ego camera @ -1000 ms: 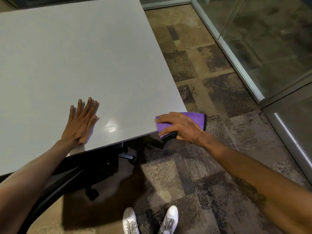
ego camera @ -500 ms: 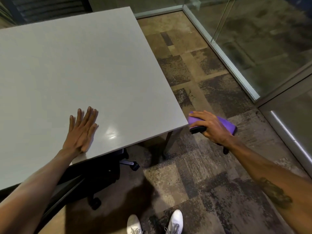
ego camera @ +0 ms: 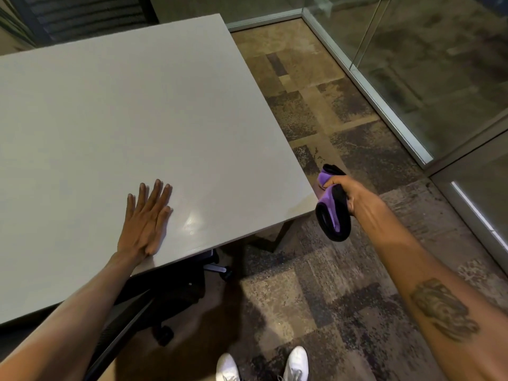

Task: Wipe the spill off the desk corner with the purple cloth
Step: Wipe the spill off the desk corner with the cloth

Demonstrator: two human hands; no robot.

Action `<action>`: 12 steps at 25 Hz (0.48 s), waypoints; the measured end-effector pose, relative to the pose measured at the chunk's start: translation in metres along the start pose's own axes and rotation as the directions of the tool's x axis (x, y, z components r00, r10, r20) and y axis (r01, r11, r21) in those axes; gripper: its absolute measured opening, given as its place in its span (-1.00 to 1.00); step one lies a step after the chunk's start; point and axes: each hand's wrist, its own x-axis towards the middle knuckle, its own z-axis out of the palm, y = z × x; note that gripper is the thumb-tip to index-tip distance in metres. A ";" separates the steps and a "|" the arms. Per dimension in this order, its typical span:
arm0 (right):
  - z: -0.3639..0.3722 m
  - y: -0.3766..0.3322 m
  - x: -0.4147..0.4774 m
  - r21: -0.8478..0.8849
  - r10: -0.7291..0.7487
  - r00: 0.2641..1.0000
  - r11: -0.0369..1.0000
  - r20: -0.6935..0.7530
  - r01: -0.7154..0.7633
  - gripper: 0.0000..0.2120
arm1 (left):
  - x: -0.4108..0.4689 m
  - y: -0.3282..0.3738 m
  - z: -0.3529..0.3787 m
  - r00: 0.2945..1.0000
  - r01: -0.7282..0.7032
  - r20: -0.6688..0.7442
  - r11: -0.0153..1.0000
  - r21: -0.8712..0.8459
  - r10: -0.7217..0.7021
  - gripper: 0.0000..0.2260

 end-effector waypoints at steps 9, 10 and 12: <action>0.065 -0.004 0.031 0.162 -0.092 0.931 0.974 -0.353 0.157 -0.76 | 0.002 0.000 0.003 0.999 0.031 -0.023 0.999 0.010 -0.031 -0.52; 0.075 -0.006 0.031 0.185 -0.139 0.911 0.957 -0.387 0.224 -0.75 | 0.002 0.001 0.003 0.999 0.033 -0.023 0.999 0.004 -0.033 -0.52; 0.098 -0.011 0.034 0.179 -0.295 0.862 0.902 -0.413 0.394 -0.66 | 0.002 0.001 0.002 0.999 0.034 -0.028 0.999 -0.001 -0.034 -0.52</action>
